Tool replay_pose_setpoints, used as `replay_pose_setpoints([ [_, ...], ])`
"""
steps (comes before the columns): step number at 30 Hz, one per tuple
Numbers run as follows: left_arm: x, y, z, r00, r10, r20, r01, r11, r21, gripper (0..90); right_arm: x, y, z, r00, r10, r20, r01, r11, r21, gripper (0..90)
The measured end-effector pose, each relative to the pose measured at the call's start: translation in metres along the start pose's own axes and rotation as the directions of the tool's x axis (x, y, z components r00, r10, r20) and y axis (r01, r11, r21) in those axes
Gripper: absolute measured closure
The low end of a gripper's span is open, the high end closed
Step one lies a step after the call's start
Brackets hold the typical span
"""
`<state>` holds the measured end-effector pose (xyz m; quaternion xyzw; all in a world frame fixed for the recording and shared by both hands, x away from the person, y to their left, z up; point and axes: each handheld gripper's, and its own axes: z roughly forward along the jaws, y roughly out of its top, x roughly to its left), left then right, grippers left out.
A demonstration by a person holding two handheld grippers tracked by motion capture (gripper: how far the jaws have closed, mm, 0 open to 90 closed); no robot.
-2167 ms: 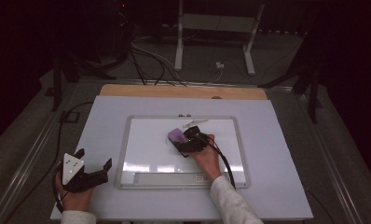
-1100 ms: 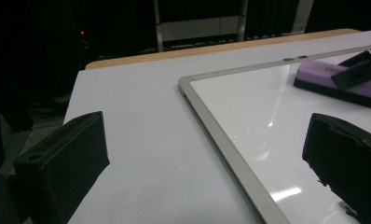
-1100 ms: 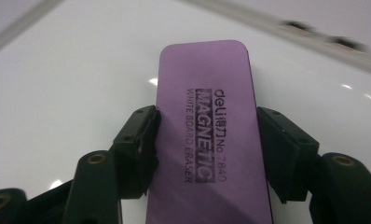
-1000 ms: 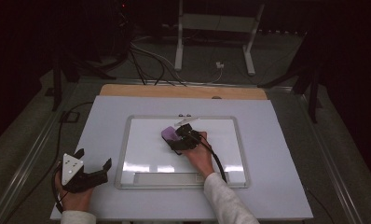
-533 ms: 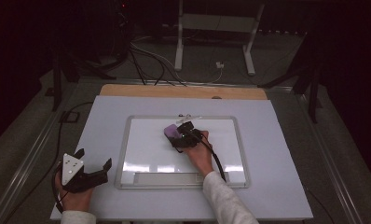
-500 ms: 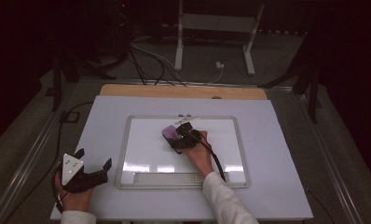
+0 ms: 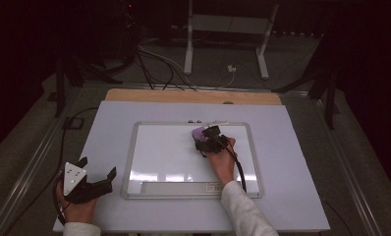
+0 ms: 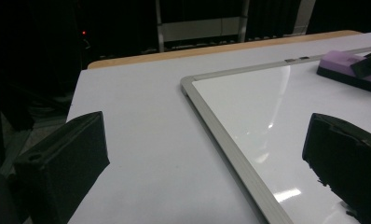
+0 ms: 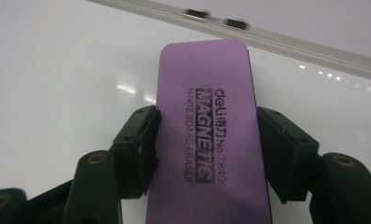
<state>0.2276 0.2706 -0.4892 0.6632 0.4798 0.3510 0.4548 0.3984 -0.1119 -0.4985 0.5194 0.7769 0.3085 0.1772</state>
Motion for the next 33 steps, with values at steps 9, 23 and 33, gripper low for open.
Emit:
replay_pose_setpoints([
  [9,0.0,0.0,0.001,1.0,-0.002,0.001,0.002,1.0,0.001,0.9,-0.033,-0.011,-0.013,0.9986,0.044,0.031,-0.044,0.999,-0.001,41.1],
  [23,-0.001,0.001,0.001,1.0,-0.001,0.001,0.001,1.0,0.002,0.9,-0.058,-0.021,-0.025,0.9987,0.034,0.038,-0.034,0.999,-0.015,33.2],
  [33,-0.002,0.001,0.001,1.0,0.001,0.005,-0.001,1.0,0.004,0.9,-0.04,-0.02,-0.044,0.994,-0.105,0.032,0.107,0.991,-0.077,35.0],
])
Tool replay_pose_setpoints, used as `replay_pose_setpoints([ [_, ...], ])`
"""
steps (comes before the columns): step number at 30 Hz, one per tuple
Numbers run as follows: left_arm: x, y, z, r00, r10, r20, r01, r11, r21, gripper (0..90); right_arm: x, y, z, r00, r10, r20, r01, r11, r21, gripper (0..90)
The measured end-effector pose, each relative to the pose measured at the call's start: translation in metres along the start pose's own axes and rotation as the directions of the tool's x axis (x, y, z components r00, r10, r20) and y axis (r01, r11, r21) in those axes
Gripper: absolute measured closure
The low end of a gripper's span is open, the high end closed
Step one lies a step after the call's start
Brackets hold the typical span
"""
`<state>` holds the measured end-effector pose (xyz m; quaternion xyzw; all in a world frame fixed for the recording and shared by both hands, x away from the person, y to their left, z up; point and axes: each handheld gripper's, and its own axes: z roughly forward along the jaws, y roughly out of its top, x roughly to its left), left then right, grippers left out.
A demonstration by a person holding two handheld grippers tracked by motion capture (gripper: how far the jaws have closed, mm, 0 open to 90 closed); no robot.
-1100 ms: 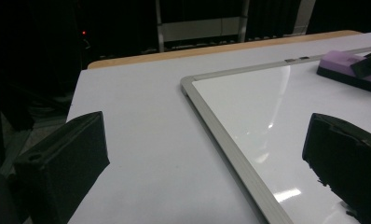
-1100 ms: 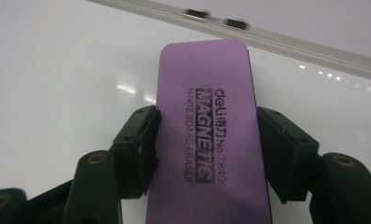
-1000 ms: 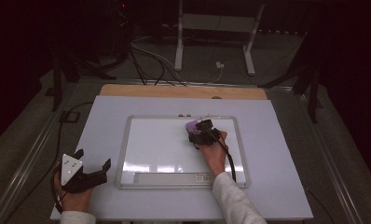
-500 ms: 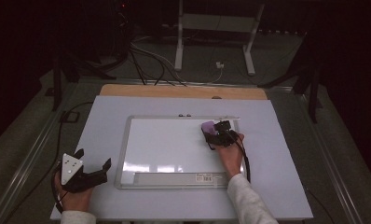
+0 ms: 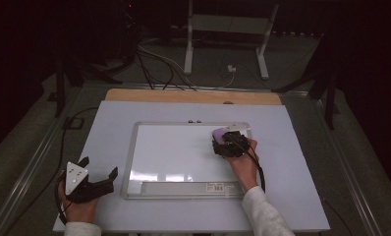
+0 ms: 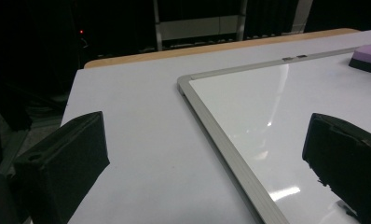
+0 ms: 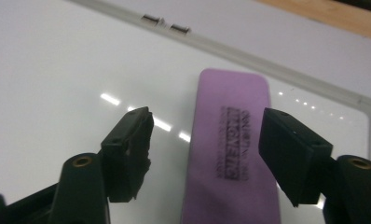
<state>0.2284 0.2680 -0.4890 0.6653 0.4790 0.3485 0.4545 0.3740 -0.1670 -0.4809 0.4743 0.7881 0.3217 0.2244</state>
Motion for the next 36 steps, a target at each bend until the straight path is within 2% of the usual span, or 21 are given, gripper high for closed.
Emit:
replay_pose_setpoints([
  [5,0.001,0.0,0.0,1.0,-0.004,0.0,0.004,1.0,-0.001,0.9,-0.004,-0.004,0.007,0.9999,0.011,0.013,-0.012,0.999,0.035,36.6],
  [12,0.0,0.0,0.0,1.0,0.0,0.0,0.0,1.0,0.0,0.9,-0.007,-0.005,0.007,0.9999,0.007,0.012,-0.008,0.999,0.037,36.7],
  [19,0.0,0.0,0.001,1.0,-0.001,0.0,0.001,1.0,0.0,0.9,-0.021,-0.006,0.009,0.9977,0.059,0.032,-0.061,0.996,0.061,32.3],
  [23,0.0,0.0,0.001,1.0,0.001,0.0,-0.001,1.0,0.004,0.9,-0.027,-0.011,0.01,0.996,0.081,0.039,-0.084,0.993,0.082,39.7],
  [26,0.0,0.0,0.001,1.0,0.002,0.001,-0.002,1.0,0.005,0.9,-0.028,-0.012,0.009,0.993,0.099,0.065,-0.103,0.992,0.069,55.2],
  [27,0.0,0.0,0.001,1.0,0.003,0.001,-0.003,1.0,0.006,0.9,-0.03,-0.013,0.008,0.9918,0.107,0.071,-0.111,0.992,0.064,57.6],
  [30,0.0,0.0,0.001,1.0,0.001,0.001,-0.001,1.0,0.005,0.9,-0.033,-0.013,0.006,0.9899,0.121,0.075,-0.126,0.99,0.066,61.7],
  [36,0.0,0.0,0.001,1.0,0.001,-0.001,-0.001,1.0,0.004,0.9,-0.035,-0.015,0.006,0.9861,0.142,0.086,-0.147,0.988,0.051,63.2],
])
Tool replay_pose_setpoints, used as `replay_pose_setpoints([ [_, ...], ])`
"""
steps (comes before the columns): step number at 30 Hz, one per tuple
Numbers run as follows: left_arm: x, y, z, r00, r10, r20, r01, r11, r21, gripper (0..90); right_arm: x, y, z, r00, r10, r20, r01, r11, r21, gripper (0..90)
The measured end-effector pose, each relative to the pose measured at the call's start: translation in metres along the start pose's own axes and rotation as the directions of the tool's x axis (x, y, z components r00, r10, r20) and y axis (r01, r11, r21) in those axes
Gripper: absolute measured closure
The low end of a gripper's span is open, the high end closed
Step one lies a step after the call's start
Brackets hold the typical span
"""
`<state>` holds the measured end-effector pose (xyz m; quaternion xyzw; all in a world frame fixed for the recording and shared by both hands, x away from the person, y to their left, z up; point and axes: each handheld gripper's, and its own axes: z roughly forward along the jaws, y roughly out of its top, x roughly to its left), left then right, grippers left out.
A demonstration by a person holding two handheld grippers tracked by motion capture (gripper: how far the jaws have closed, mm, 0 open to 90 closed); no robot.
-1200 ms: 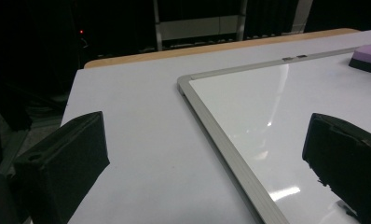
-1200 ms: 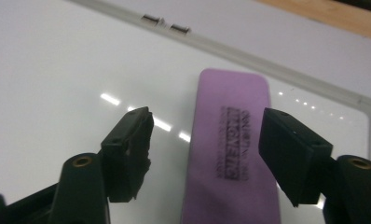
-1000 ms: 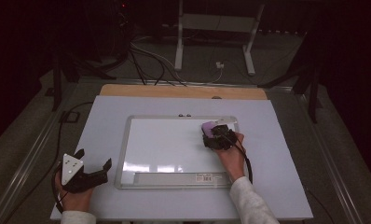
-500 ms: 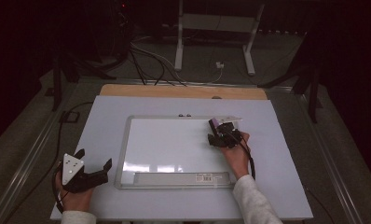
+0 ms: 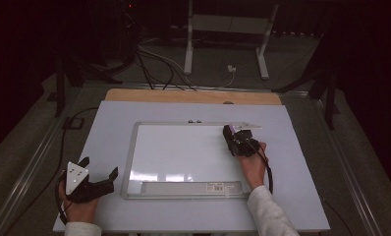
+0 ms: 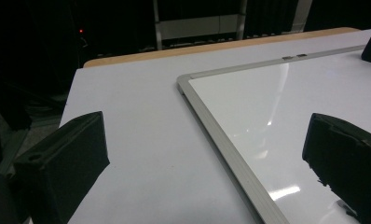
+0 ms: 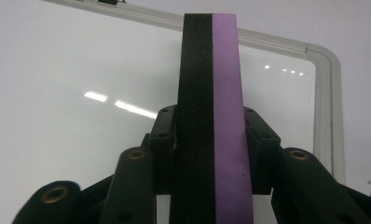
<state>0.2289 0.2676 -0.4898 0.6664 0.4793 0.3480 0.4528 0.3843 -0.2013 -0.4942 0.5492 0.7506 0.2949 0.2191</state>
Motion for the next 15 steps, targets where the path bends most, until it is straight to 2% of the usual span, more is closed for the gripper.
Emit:
replay_pose_setpoints([
  [7,0.001,0.0,0.0,1.0,-0.001,-0.001,0.001,1.0,0.001,0.9,-0.005,0.001,0.002,0.9986,0.039,0.036,-0.039,0.999,-0.01,63.4],
  [15,0.0,0.0,0.0,1.0,-0.003,-0.003,0.003,1.0,-0.004,0.9,-0.018,0.001,0.003,0.9902,0.103,0.094,-0.102,0.995,-0.019,63.4],
])
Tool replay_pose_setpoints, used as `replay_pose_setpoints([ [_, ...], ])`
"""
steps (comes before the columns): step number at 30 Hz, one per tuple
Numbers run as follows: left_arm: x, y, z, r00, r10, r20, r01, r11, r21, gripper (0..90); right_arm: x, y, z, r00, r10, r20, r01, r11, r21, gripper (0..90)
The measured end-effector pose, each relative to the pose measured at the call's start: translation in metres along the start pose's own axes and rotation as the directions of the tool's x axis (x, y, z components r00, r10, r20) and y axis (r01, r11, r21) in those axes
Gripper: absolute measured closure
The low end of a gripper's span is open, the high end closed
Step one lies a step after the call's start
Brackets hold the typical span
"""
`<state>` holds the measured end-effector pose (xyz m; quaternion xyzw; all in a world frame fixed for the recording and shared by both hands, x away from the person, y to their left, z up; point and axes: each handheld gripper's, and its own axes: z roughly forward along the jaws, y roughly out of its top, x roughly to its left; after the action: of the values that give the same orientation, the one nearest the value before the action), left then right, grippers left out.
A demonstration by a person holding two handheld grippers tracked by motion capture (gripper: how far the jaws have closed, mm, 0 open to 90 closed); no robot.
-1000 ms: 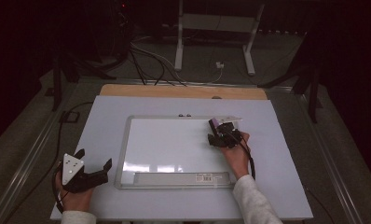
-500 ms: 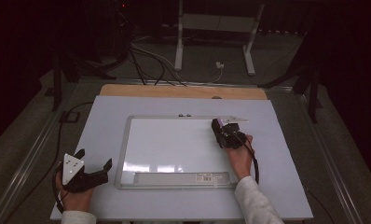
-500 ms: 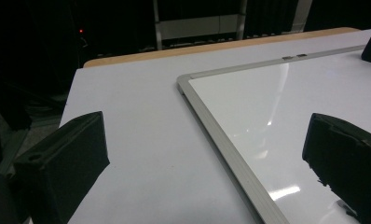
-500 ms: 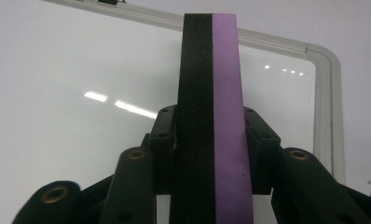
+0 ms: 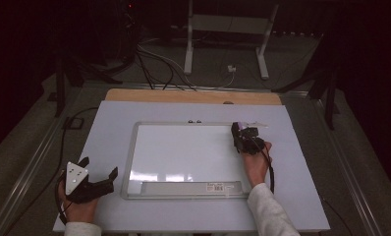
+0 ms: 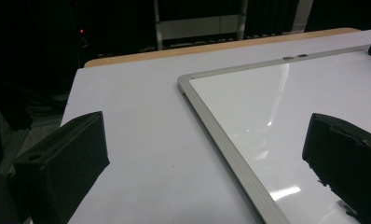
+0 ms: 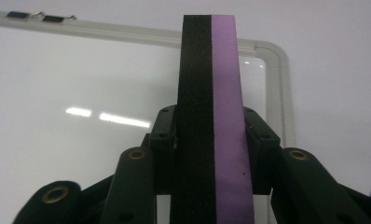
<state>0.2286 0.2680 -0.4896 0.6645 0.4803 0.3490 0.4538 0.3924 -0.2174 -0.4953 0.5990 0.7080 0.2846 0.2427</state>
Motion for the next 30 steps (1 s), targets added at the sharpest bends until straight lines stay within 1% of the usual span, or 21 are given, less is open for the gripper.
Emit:
replay_pose_setpoints([
  [6,0.0,0.0,0.0,1.0,0.001,0.0,-0.001,1.0,0.003,0.9,-0.004,0.0,0.001,0.9982,0.046,0.039,-0.046,0.999,-0.008,63.3],
  [10,0.001,-0.001,-0.001,1.0,0.0,0.0,0.0,1.0,0.003,0.9,-0.007,0.001,0.002,0.9958,0.064,0.066,-0.063,0.998,-0.01,63.4],
  [14,0.001,-0.001,0.0,1.0,-0.002,0.0,0.002,1.0,0.002,0.9,-0.012,0.001,0.002,0.9935,0.084,0.078,-0.083,0.997,-0.01,63.3],
  [18,0.0,-0.001,0.0,1.0,0.0,0.002,0.0,1.0,0.002,0.9,-0.015,0.002,0.003,0.9921,0.092,0.085,-0.092,0.996,-0.012,63.3],
  [23,0.0,-0.001,0.0,1.0,0.001,0.002,-0.001,1.0,0.002,0.9,-0.013,0.002,0.004,0.9925,0.085,0.088,-0.085,0.996,-0.01,62.2],
  [24,0.0,0.0,0.0,1.0,0.001,0.003,-0.001,1.0,0.001,0.9,-0.013,0.002,0.004,0.9931,0.079,0.086,-0.079,0.997,-0.005,60.0],
  [25,0.0,-0.001,0.0,1.0,0.002,0.002,-0.002,1.0,0.002,0.9,-0.014,0.002,0.004,0.9934,0.08,0.082,-0.08,0.997,-0.008,54.8],
  [27,0.0,-0.001,0.0,1.0,0.001,0.002,-0.001,1.0,0.003,0.9,-0.016,0.003,0.001,0.9946,0.086,0.057,-0.085,0.996,-0.026,44.8],
  [28,0.0,-0.001,0.0,1.0,-0.001,0.002,0.001,1.0,0.004,0.9,-0.015,0.003,-0.001,0.9957,0.081,0.043,-0.08,0.996,-0.034,39.4],
  [30,0.0,-0.001,0.001,1.0,0.001,0.003,-0.001,1.0,0.004,0.9,-0.013,0.005,-0.004,0.9982,0.054,0.025,-0.053,0.997,-0.047,32.4],
])
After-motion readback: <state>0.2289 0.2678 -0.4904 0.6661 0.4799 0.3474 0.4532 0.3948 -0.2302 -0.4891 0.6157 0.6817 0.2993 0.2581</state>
